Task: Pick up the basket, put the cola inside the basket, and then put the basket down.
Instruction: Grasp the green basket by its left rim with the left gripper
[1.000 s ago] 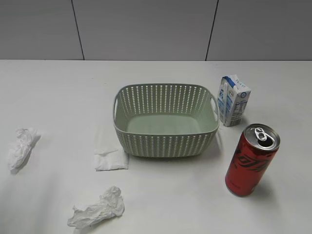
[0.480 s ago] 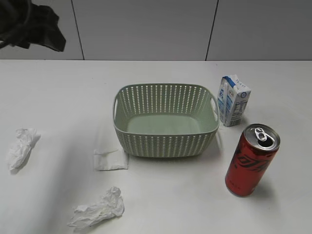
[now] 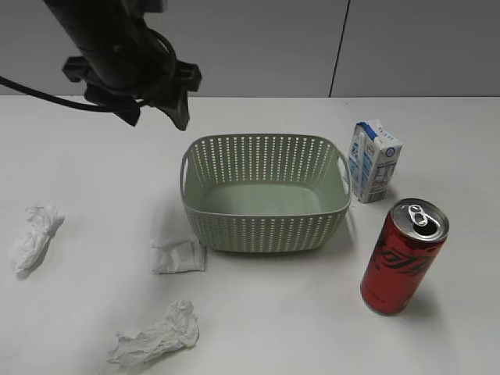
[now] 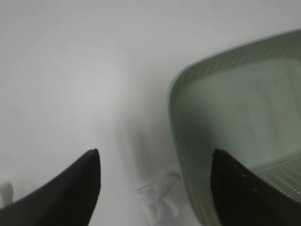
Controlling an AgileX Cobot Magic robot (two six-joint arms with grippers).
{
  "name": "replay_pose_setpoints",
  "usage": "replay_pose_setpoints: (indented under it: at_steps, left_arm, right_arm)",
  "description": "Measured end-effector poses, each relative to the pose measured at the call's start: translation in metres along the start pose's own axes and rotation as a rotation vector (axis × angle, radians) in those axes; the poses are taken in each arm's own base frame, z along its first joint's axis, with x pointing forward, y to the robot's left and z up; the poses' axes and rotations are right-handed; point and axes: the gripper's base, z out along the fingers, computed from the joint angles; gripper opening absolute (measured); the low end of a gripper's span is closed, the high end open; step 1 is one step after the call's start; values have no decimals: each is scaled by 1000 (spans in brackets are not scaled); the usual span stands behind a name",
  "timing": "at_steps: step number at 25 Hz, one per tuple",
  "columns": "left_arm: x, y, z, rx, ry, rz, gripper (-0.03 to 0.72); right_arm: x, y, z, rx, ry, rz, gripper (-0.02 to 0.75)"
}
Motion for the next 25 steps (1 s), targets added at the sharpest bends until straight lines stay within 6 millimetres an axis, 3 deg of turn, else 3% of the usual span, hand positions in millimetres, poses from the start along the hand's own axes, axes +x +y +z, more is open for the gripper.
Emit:
replay_pose_setpoints:
  at_steps: [6,12,22,25]
  left_arm:
    - [4,-16,54,-38,128,-46,553]
    - [9,-14,89,-70,197,-116,553]
    - [10,-12,109,-83,204,-176,505]
    - [10,-12,110,-82,200,-180,455]
  right_arm:
    - [0,0,0,0,0,0,550]
    - [0,0,0,0,0,0,550]
    - [0,0,0,1,0,-1,550]
    - [0,0,0,1,0,-1,550]
